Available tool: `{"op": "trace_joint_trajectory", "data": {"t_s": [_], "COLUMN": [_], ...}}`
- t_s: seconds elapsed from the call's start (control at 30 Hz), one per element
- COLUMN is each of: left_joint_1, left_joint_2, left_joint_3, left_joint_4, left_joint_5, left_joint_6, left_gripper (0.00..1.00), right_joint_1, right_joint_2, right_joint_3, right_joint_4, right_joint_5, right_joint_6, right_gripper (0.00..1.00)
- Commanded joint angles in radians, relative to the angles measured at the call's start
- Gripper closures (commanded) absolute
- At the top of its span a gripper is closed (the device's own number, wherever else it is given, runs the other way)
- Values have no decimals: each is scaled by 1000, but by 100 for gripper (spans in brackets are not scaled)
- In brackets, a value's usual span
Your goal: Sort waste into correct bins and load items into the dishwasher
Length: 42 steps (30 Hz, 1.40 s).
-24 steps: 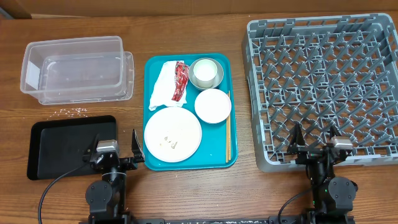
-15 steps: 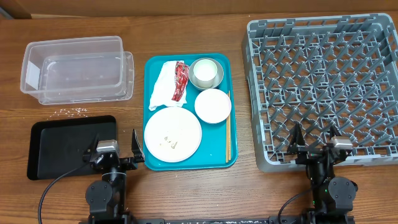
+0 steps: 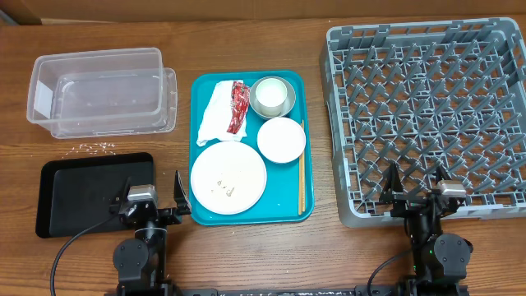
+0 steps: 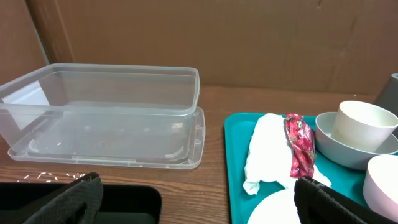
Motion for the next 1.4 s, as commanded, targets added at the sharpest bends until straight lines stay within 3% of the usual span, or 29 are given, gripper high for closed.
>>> {"op": "trace_joint_trajectory", "data": {"t_s": [0.0,1.2,1.27,1.37], "left_joint_1": [-6,-6,-7,-7], "left_joint_2": [-10,-10,-10,-10], "left_joint_3": [-5,-5,-5,-3], "left_joint_4": [2,5,12,32], "left_joint_5": [8,11,141,382], "left_joint_6": [19,9,-117,-432], "left_gripper": [0,0,0,0], "right_joint_1": [-4,-4,-4,-4], "right_joint_2": [-10,-10,-10,-10], "right_joint_3": [-10,-10,-10,-10], "right_joint_4": [6,6,6,6], "right_joint_5": [-5,-5,-5,-5], "right_joint_6": [-4,-4,-4,-4], "right_gripper": [0,0,0,0]}}
